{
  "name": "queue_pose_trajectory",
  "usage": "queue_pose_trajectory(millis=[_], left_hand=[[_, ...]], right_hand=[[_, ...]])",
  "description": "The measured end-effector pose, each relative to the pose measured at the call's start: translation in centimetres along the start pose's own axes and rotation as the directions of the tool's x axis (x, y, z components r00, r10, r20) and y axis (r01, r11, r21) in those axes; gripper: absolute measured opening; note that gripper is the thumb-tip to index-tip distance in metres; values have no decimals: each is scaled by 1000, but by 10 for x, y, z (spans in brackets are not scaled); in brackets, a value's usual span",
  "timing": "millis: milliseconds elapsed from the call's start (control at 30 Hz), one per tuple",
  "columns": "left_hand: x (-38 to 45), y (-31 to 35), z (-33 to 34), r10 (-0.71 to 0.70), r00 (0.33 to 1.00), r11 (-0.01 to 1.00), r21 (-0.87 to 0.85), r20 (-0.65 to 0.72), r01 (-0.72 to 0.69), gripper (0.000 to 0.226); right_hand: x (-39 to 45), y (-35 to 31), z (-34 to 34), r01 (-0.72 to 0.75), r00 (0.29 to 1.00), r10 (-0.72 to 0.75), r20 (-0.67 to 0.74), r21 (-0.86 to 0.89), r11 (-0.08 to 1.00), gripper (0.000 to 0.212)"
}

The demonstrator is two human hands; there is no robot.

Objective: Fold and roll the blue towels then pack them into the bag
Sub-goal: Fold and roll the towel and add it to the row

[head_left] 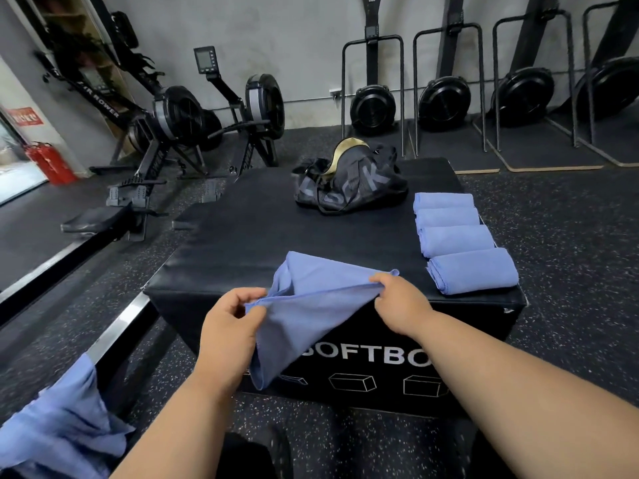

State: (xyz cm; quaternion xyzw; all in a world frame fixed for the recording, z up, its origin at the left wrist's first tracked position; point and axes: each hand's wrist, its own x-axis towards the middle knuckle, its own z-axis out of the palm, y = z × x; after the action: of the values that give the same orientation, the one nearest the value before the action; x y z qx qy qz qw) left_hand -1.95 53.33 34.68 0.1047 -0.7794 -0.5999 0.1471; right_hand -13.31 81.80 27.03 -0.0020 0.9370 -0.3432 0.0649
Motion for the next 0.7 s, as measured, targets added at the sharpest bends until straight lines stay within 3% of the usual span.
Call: queue_pose_trajectory(millis=[167,333,500,633,700], left_hand=[[13,-25,-18,-100,989,993,-71,-107,93,26],[18,-60,-29,-211,935,976,-114,-284,185,33],[28,-108,-41,-380,868,922,-205,-320,329,31],[51,-142,-59,-498,816,849,-353,-293,392,34],[57,-139,-65,-509,817,843,-348,-273,409,24]], right_hand=[[15,1,2,79,990,-98,-102,-174,982,14],[22,-28,7,314,870,-400,-288,-300,901,8],[44,-82,13,520,846,-533,-34,-170,837,9],[76,-125,27,418,903,-419,88,35,908,9],[95,-141,38,347,923,-364,126,137,928,6]])
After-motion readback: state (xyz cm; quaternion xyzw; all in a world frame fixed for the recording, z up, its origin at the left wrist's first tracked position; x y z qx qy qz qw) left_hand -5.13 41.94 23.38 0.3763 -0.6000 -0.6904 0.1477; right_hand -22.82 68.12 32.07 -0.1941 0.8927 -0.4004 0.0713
